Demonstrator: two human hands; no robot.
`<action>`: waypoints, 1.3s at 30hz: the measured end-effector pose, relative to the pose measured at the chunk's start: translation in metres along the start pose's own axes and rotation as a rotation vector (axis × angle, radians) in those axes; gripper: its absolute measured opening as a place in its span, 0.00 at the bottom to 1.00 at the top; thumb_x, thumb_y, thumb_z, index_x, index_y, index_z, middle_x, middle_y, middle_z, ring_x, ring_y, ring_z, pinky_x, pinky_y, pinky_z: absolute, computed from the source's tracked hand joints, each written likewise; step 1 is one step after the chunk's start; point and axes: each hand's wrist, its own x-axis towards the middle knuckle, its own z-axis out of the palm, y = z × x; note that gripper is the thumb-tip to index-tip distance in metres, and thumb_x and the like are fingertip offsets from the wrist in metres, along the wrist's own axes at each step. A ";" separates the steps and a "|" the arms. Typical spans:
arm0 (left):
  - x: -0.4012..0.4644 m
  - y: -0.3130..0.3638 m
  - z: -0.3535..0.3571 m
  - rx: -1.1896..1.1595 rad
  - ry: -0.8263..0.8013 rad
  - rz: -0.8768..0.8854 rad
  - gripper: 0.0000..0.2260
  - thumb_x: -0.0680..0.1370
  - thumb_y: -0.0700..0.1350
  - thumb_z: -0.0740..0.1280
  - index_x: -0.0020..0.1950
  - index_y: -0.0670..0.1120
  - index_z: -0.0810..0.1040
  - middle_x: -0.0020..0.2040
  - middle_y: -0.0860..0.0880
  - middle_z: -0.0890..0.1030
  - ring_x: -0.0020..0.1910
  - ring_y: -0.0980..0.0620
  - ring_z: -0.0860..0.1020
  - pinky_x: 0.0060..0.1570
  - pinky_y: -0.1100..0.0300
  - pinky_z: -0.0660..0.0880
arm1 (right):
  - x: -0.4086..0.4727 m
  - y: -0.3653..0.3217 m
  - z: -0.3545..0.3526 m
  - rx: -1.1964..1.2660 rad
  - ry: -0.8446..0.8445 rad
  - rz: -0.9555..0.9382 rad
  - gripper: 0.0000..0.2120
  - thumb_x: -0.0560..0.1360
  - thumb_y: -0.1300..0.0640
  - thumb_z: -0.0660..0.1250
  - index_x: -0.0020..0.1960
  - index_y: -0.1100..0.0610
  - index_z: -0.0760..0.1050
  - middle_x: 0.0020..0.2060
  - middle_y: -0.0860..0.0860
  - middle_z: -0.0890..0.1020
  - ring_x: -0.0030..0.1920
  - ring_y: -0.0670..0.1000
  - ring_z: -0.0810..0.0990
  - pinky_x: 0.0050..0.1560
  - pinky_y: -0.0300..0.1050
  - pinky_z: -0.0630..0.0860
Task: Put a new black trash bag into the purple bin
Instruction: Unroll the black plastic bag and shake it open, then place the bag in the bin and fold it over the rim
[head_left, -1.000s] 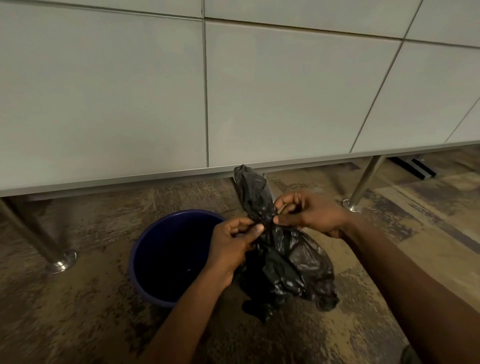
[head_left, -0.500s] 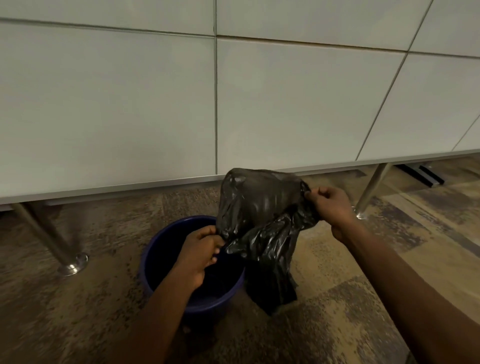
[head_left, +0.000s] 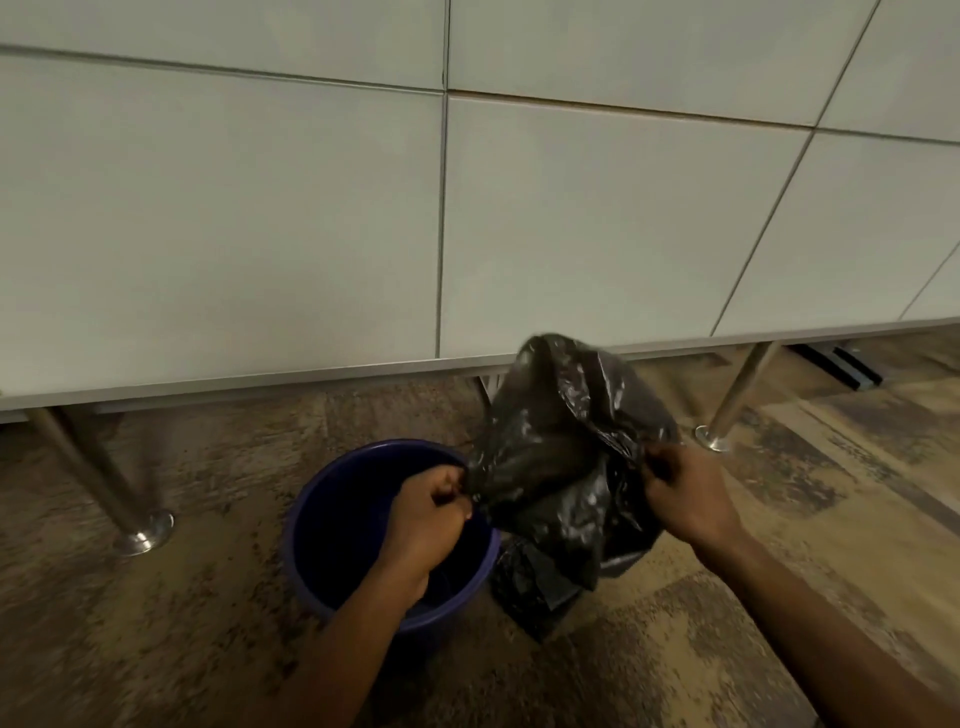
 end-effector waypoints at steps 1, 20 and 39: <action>-0.002 -0.005 0.001 -0.027 -0.031 -0.042 0.12 0.81 0.38 0.69 0.46 0.54 0.87 0.43 0.52 0.87 0.47 0.50 0.83 0.48 0.54 0.79 | 0.000 0.007 -0.001 0.094 -0.058 0.073 0.16 0.82 0.65 0.65 0.44 0.50 0.86 0.41 0.50 0.88 0.44 0.51 0.87 0.45 0.56 0.82; -0.007 0.038 0.010 -0.232 -0.240 -0.263 0.15 0.73 0.54 0.78 0.57 0.51 0.86 0.52 0.50 0.89 0.54 0.51 0.85 0.47 0.54 0.79 | 0.019 -0.035 -0.025 0.986 -0.065 0.412 0.19 0.84 0.46 0.62 0.60 0.58 0.84 0.52 0.57 0.89 0.49 0.56 0.90 0.51 0.53 0.83; -0.007 0.136 -0.150 -0.779 0.221 0.086 0.13 0.81 0.35 0.61 0.61 0.35 0.81 0.52 0.39 0.84 0.49 0.43 0.84 0.54 0.52 0.83 | 0.048 -0.157 -0.067 1.006 -0.051 0.001 0.16 0.81 0.48 0.66 0.49 0.53 0.90 0.50 0.54 0.90 0.51 0.55 0.90 0.45 0.49 0.86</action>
